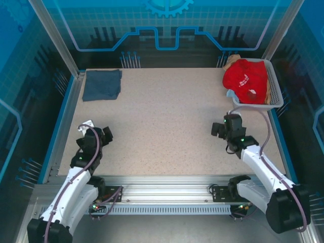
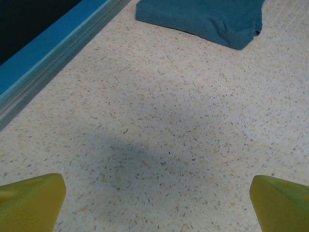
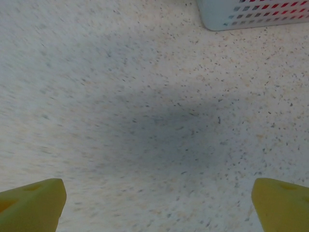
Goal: Fold and stack the t-shirts
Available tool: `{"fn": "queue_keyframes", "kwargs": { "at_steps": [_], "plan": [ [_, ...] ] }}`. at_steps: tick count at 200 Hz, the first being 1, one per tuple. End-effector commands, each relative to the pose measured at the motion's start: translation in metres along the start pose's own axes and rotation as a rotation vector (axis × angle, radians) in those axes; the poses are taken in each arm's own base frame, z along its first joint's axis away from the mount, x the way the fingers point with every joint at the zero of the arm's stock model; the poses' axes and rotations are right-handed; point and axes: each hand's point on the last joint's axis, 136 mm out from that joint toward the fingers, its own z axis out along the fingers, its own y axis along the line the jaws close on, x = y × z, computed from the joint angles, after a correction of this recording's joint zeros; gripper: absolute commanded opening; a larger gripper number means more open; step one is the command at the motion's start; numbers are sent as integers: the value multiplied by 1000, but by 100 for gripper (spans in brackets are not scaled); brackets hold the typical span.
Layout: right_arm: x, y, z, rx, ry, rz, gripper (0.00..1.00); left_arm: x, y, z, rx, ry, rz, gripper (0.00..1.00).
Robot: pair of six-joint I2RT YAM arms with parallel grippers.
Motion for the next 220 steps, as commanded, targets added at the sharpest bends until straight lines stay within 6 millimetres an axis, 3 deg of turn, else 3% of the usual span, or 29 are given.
{"fn": "queue_keyframes", "kwargs": {
  "at_steps": [1, 32, 85, 104, 132, 141, 154, 176, 220],
  "plan": [
    [-48, -8, 5, 55, -257, -51, 100, -25, -23, 9, 95, -154, 20, 99],
    [-37, 2, 31, 11, -247, -87, 100, -30, -41, 33, 150, -208, 4, 99],
    [-78, 19, 57, -73, -371, -101, 100, -53, -62, 81, 224, -234, 13, 99],
    [-79, 17, 69, -77, -377, -98, 100, -52, -60, 90, 237, -273, 5, 99],
    [-67, 22, 76, -134, -393, -104, 100, -37, -69, 90, 299, -313, 39, 99],
    [-68, 20, 76, -126, -442, -94, 100, -41, -70, 89, 303, -371, 46, 99],
    [-66, 23, 79, -141, -401, -104, 100, -34, -71, 94, 289, -283, 50, 99],
    [-68, 27, 81, -129, -393, -127, 100, -33, -91, 108, 322, -199, 120, 99],
    [-69, 28, 81, -124, -396, -132, 100, -36, -92, 108, 317, -213, 126, 99]
  ]
}}
